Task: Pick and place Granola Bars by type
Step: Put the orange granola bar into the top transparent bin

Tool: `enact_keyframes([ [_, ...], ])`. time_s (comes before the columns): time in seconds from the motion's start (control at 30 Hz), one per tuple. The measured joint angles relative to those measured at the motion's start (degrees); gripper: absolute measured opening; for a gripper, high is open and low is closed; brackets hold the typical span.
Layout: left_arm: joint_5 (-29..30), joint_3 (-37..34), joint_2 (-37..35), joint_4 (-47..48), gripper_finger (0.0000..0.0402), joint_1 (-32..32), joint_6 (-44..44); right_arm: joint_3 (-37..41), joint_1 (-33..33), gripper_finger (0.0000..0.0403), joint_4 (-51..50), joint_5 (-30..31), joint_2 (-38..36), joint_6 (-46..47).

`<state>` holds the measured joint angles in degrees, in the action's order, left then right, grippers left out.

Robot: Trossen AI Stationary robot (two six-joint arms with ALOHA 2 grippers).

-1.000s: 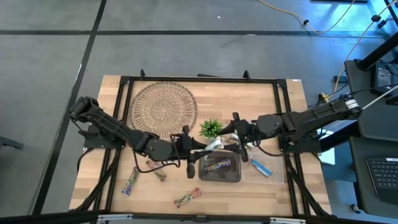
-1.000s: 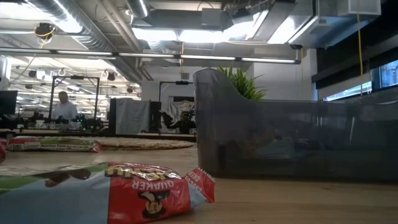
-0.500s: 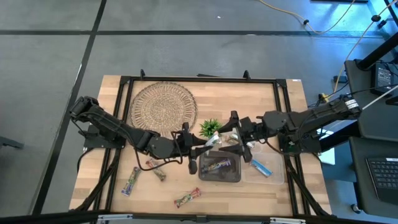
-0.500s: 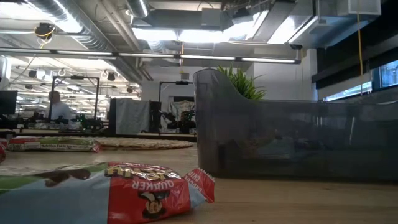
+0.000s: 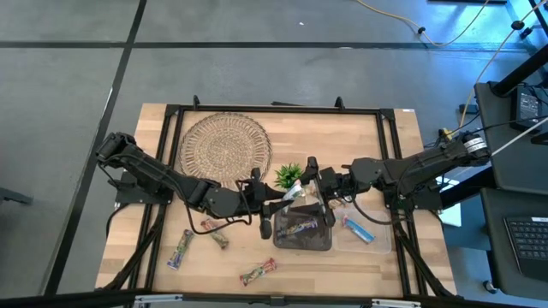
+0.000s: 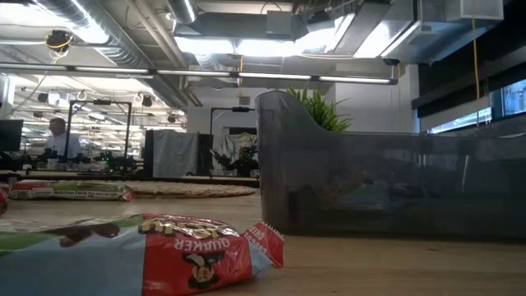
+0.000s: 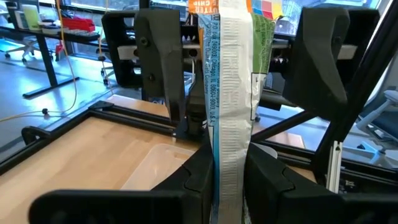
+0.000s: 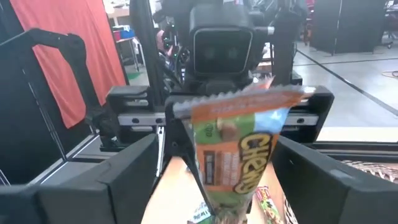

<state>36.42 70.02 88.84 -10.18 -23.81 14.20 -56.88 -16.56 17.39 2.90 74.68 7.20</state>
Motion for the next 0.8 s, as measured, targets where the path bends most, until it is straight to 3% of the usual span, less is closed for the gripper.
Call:
enact_keyframes([
  [0.13,0.00,0.00,0.00,0.07,0.0067,0.00,0.00,0.00,0.00,0.0265,0.39,0.00,-0.09,0.00],
  [0.5,-0.22,0.00,0.00,0.08,0.0066,-0.09,-0.02,0.00,0.04,0.0095,0.39,0.07,-0.09,-0.02],
  [0.8,-2.02,0.00,-0.04,0.19,0.0109,-0.07,1.51,0.00,0.00,0.0080,-0.71,-0.08,-0.09,0.12],
])
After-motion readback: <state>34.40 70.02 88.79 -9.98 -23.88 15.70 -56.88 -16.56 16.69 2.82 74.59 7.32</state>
